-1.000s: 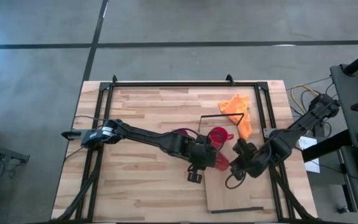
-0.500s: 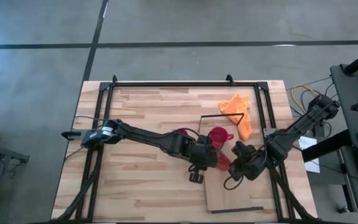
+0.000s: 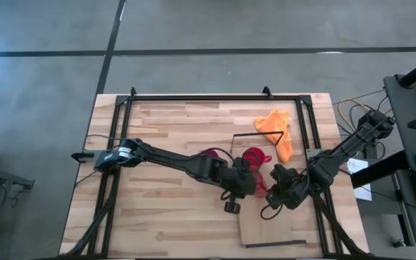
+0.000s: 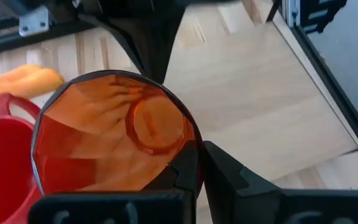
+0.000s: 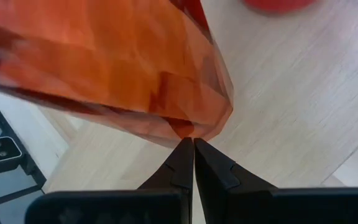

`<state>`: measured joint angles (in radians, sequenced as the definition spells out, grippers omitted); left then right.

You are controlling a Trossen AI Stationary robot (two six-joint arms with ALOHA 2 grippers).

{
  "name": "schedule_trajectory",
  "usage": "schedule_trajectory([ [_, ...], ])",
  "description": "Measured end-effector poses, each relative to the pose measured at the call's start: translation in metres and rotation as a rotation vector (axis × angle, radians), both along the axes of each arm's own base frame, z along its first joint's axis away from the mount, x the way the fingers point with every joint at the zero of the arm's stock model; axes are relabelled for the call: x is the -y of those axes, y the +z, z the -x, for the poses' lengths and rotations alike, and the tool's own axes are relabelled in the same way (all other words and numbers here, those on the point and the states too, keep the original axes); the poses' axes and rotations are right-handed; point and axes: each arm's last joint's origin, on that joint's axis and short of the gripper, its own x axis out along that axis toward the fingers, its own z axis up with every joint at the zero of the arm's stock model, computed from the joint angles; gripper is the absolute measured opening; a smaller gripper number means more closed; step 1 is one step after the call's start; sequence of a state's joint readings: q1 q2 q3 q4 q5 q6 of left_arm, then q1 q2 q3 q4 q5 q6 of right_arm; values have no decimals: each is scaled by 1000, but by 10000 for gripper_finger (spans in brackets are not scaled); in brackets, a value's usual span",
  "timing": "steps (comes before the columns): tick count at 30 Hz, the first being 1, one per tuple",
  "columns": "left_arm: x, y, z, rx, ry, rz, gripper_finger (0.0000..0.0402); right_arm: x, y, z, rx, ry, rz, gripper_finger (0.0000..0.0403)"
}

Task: Stack small to large cups/mugs on shelf
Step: Put the brown cup on the shelf

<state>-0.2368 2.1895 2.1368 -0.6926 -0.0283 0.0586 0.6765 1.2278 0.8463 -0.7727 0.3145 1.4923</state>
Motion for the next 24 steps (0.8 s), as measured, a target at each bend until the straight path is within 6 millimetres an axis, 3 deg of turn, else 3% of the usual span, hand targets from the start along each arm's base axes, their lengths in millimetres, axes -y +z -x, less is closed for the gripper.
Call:
schedule_trajectory([
  [24, 4, -11, -10, 27, 2, 78, 0, 0, 0, -1, 17, -11, 18, 8],
])
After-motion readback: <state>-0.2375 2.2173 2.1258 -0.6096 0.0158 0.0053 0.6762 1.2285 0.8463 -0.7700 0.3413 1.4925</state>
